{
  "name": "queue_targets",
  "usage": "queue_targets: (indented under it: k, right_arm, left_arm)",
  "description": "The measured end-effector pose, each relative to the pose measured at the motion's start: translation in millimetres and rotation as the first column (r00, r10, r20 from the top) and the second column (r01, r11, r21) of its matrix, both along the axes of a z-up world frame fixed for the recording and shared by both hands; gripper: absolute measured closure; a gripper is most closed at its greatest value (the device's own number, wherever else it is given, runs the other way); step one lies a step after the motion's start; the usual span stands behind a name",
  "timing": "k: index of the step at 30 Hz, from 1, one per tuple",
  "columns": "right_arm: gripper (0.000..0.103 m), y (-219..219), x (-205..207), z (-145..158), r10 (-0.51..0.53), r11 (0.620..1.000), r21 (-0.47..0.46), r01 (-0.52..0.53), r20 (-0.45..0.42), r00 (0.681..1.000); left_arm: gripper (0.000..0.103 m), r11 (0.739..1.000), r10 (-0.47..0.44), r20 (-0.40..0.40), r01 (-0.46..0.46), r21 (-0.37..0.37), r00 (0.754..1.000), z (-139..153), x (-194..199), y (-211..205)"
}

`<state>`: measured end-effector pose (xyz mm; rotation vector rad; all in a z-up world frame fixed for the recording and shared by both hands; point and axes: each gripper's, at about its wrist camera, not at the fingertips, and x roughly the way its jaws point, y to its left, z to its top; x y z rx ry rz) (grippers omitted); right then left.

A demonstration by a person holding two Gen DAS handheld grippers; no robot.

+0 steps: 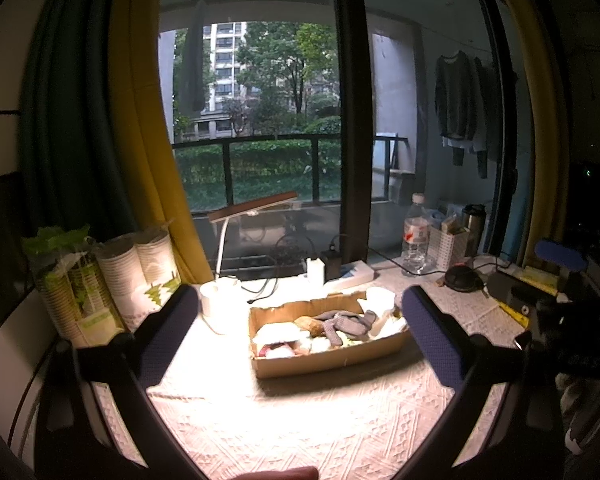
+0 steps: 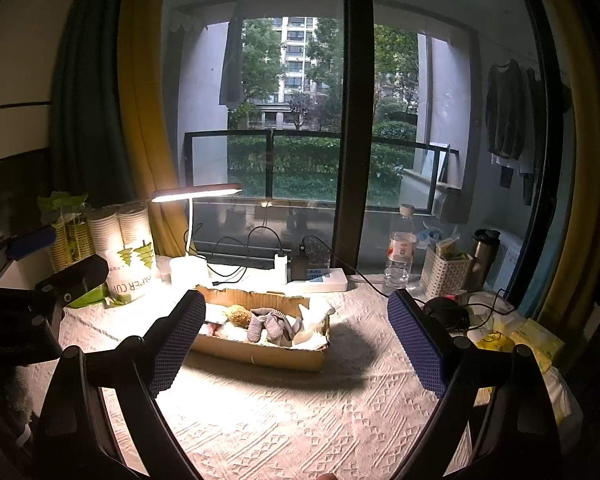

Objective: Organize soft objects

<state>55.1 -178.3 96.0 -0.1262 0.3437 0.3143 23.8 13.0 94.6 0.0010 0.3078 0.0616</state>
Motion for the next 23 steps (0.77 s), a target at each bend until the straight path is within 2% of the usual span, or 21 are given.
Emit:
queue_targets:
  k: [23]
  right_arm:
    - [0.009,1.7,5.6,-7.8,-0.001,1.000,0.001,0.001,-0.015,1.000]
  left_arm:
    - [0.000,1.000,-0.014,-0.002,0.014,-0.014,1.000,-4.9,3.9,-3.8]
